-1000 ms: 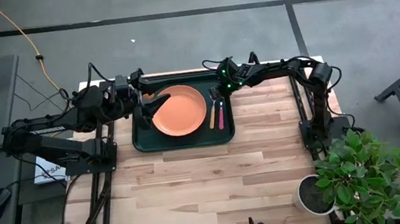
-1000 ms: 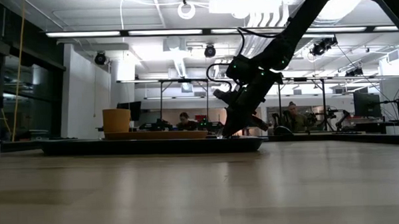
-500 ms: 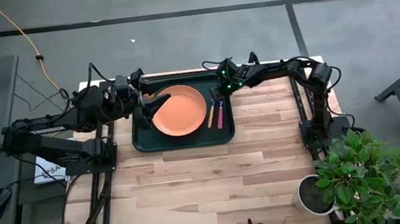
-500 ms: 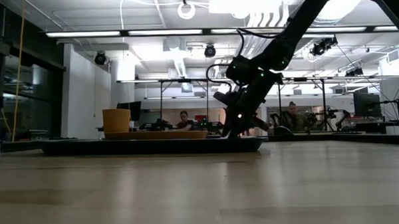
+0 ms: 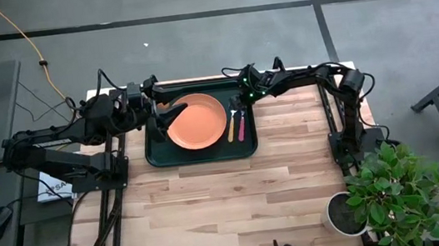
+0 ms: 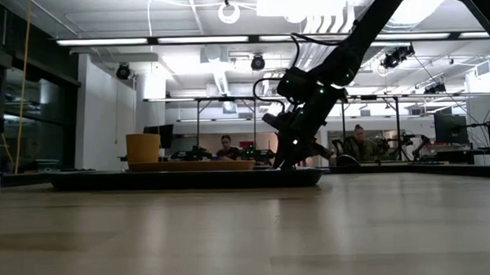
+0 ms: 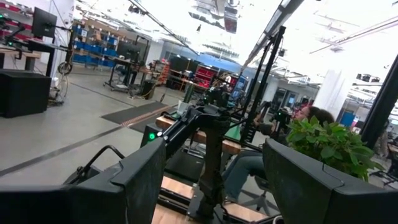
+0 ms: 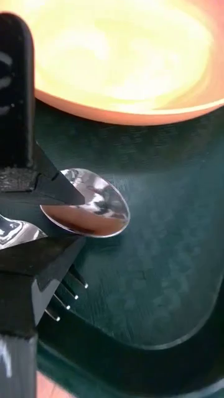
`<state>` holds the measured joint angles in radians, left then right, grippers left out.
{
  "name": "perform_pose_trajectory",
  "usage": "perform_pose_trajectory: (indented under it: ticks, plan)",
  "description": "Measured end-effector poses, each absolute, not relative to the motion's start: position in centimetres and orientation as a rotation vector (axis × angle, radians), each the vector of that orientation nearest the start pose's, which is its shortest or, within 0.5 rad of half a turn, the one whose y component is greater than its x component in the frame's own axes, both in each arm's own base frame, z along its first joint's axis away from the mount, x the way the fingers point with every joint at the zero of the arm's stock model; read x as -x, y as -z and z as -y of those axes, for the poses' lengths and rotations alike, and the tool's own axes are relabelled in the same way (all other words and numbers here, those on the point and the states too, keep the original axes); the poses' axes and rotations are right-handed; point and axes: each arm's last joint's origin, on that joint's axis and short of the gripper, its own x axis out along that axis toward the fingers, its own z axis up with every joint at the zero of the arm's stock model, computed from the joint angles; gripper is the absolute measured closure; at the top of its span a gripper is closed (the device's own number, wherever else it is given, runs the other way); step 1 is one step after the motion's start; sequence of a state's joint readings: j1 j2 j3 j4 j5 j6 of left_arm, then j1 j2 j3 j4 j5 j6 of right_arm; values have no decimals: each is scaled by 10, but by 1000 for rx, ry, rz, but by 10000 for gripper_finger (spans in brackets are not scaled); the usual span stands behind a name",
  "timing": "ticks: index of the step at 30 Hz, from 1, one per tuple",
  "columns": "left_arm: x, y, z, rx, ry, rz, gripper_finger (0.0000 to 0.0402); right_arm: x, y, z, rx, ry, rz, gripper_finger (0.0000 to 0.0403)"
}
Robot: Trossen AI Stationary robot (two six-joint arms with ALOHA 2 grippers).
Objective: Pick and place plate/cup/fork/spoon on tray
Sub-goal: Put the yellow spoon on the black serving tray, then adjust the pink fork on the black serving tray
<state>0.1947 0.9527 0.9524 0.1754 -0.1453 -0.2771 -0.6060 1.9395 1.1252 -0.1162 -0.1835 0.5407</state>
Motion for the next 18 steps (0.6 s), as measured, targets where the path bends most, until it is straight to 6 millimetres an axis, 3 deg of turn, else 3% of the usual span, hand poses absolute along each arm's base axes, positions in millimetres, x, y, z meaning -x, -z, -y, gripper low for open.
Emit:
perform_pose_trajectory:
  ticks: [11, 18]
  plan:
    - [-202, -395, -44, 269, -313, 222, 151, -321, -140, 216, -871, 629, -707, 324]
    - [-202, -395, -44, 269, -313, 221, 151, -314, -178, 215, -744, 628, -628, 324]
